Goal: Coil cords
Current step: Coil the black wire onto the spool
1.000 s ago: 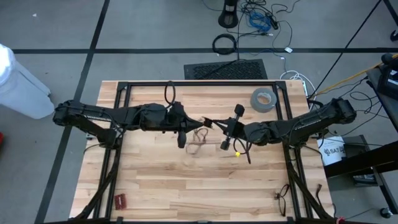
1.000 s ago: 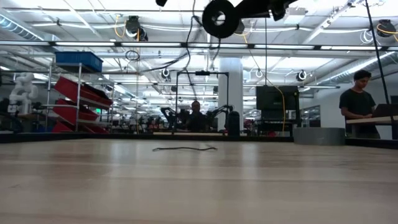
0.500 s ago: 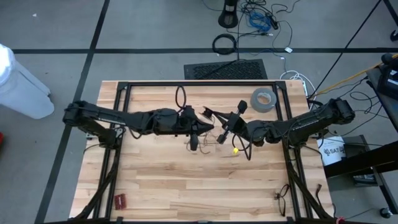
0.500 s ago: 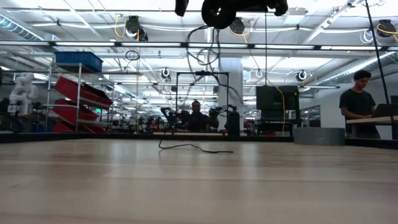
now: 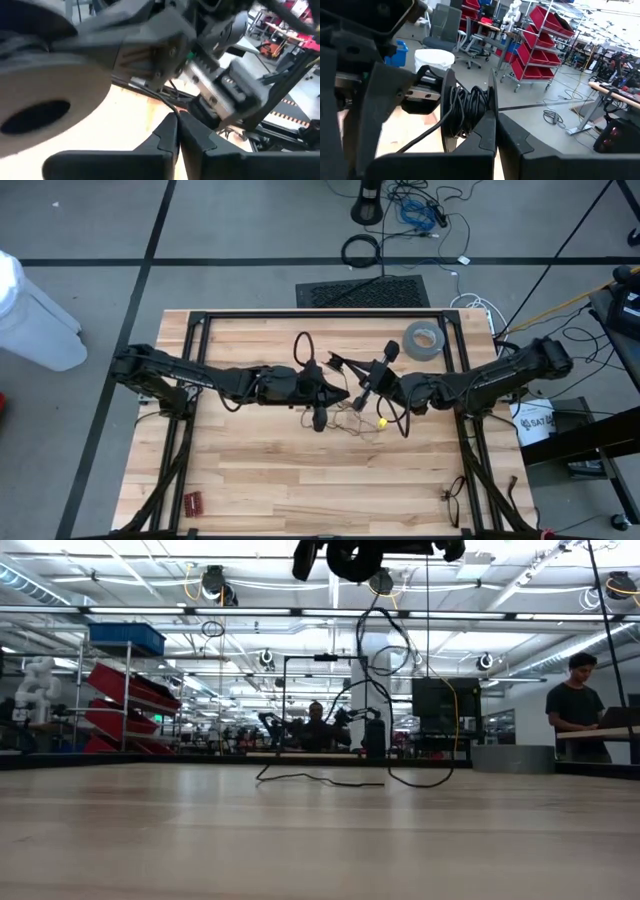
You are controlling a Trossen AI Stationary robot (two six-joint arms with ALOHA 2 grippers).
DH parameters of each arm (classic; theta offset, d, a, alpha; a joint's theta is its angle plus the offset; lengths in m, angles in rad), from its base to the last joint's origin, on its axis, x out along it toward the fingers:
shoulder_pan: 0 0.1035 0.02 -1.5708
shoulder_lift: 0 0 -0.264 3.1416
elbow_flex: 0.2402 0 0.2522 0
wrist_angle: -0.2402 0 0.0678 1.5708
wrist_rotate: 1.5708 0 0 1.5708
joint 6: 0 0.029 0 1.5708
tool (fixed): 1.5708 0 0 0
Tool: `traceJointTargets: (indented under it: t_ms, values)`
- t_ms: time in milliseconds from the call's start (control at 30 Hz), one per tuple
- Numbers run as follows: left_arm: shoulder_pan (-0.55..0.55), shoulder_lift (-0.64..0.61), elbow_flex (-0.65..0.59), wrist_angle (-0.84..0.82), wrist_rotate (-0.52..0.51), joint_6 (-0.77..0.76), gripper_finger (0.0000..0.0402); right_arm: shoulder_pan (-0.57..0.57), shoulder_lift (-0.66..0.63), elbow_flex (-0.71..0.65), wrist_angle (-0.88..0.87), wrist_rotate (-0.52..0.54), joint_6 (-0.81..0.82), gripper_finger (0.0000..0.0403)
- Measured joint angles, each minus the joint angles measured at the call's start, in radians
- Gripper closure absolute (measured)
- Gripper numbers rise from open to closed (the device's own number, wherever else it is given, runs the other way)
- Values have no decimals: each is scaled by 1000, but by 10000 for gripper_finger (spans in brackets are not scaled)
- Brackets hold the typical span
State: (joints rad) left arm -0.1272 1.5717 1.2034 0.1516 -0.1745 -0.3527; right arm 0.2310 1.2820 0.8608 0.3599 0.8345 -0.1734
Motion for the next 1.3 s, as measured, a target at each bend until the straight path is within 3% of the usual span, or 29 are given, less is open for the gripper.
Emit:
traceJointTargets:
  t_ms: [267, 433, 633, 833, 1000, 1300]
  values:
    - [-26, 2, 0, -4, 0, 23, 266, 0, -69, 0, -113, -33, 34, 403]
    - [-55, 2, 0, -38, 15, 49, 216, 0, -140, 0, -209, -106, 101, 403]
    - [-91, 2, 0, -119, 14, 71, 197, 11, -229, 0, -303, -230, 200, 403]
    - [-137, 10, 0, -167, -6, 71, 196, 62, -293, 0, -341, -240, 225, 403]
    - [-210, 70, -2, -157, -109, 60, 196, 88, -340, 0, -345, -238, 209, 403]
    - [-295, 303, -3, 176, -581, 53, 197, 98, -392, 0, -343, -238, 149, 403]
